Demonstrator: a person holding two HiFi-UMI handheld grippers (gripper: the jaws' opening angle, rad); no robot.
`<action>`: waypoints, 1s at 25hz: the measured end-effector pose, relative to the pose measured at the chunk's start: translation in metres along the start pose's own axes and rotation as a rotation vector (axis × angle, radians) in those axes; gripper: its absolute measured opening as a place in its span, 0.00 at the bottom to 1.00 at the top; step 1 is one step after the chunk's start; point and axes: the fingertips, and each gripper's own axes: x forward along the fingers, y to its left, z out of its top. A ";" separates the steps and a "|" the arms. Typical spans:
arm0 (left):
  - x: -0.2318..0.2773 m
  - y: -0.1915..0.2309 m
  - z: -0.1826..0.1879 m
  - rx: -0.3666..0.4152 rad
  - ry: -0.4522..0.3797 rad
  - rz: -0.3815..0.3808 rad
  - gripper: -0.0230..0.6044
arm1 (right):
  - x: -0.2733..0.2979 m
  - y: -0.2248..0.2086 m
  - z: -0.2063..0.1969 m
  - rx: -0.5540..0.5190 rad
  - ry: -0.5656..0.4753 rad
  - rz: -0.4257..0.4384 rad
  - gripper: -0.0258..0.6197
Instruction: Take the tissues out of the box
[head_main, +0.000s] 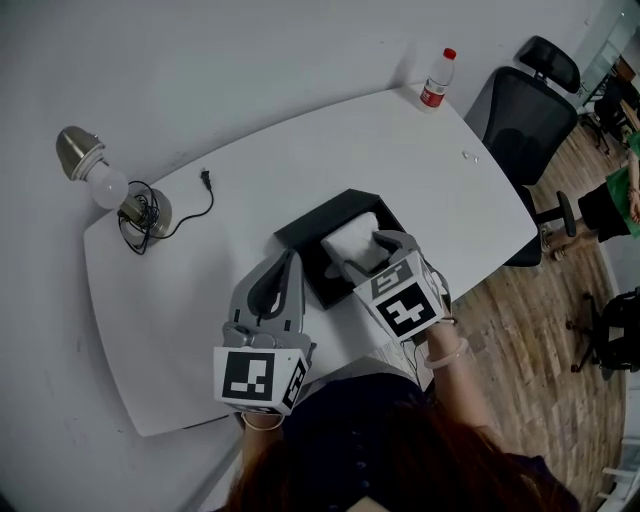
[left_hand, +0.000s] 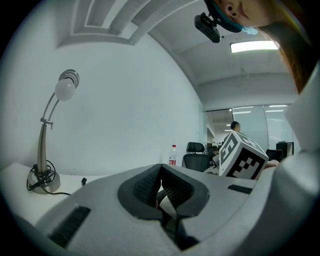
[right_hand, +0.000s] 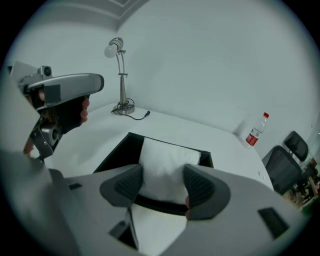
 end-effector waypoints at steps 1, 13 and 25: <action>-0.002 -0.001 0.000 0.000 0.000 0.000 0.08 | -0.002 0.000 0.001 0.002 -0.018 -0.008 0.47; -0.024 -0.021 0.002 0.016 -0.004 0.000 0.08 | -0.028 -0.002 0.010 0.061 -0.219 -0.086 0.47; -0.058 -0.040 0.004 0.033 -0.013 0.020 0.08 | -0.061 0.009 0.012 0.060 -0.332 -0.121 0.47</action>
